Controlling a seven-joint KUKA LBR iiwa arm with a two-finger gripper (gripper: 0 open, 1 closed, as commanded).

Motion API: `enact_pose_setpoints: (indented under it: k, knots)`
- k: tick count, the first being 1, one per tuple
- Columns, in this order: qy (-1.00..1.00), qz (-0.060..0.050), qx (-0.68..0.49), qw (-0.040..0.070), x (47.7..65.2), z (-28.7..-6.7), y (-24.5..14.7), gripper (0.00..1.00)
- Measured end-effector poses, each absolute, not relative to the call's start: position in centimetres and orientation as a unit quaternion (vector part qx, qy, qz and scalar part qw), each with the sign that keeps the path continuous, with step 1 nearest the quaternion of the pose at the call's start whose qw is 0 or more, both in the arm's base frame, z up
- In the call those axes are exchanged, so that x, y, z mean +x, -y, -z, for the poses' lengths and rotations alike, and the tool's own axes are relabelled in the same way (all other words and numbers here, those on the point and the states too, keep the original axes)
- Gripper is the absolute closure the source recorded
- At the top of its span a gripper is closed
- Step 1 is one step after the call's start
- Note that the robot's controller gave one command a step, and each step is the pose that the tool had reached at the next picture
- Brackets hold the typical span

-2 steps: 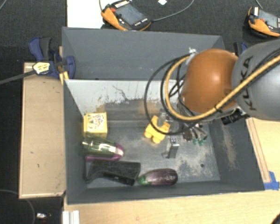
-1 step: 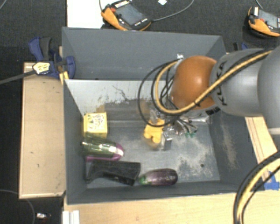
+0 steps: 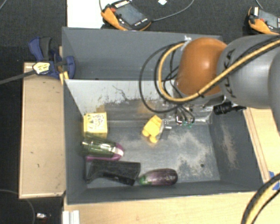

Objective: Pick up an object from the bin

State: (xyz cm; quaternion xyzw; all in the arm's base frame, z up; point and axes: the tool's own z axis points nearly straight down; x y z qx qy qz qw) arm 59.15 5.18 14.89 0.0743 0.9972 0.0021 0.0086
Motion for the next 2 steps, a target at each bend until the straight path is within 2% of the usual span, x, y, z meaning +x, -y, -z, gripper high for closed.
enact_pose_setpoints:
  k: [1,2]
  knots:
    - [-0.993,-0.001,-0.114,0.006,59.0,-10.0,-5.8,0.0]
    - [-0.996,-0.002,0.087,0.008,58.8,-7.0,-6.8,0.0]
